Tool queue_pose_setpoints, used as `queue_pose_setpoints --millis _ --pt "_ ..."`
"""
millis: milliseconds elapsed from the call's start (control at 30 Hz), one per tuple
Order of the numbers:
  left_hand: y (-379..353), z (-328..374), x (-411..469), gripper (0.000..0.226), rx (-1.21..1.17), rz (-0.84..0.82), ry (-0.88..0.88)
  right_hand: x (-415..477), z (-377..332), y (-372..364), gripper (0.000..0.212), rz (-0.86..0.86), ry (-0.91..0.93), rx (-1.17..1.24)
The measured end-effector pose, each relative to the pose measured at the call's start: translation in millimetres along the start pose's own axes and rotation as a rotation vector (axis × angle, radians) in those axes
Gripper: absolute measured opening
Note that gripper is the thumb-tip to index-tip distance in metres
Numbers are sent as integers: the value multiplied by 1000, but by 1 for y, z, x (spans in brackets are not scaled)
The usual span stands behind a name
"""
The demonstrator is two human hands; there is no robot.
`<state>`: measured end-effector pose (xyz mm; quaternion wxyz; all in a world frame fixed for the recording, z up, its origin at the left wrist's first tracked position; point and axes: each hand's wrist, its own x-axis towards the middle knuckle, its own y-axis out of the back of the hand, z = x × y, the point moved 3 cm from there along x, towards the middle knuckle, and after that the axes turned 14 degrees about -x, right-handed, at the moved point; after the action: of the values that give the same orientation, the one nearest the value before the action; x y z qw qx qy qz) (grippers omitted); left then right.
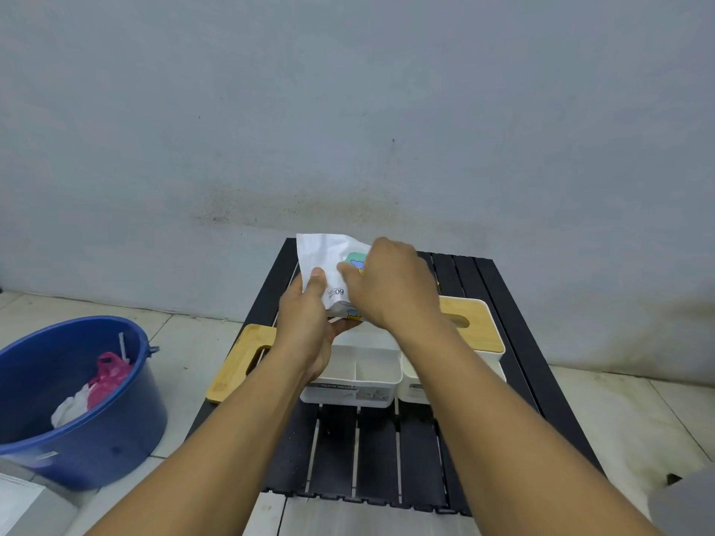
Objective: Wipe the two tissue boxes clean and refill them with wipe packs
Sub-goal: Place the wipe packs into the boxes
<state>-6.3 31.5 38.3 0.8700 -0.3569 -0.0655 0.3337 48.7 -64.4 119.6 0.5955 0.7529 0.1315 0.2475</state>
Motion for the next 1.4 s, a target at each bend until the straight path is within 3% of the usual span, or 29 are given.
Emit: queue_pose_setpoints --millis 267,433,633,900,1000,1400 --pt "-4 -8 -5 33 38 10 -2 -1 -20 -4 9 -10 -9 -7" --pt "-5 -8 -5 32 61 -30 -19 8 -14 -17 31 -77 -10 -2" --pt "0 -1 1 26 8 -1 0 16 32 -8 7 -133 -92 104" --pt "2 2 4 24 -27 54 -13 23 85 -19 9 -98 -273 227" --pt "2 8 6 26 -56 59 1 27 95 -16 21 -71 -279 244" --pt "5 7 6 23 21 67 -31 30 108 -36 6 -133 -382 238"
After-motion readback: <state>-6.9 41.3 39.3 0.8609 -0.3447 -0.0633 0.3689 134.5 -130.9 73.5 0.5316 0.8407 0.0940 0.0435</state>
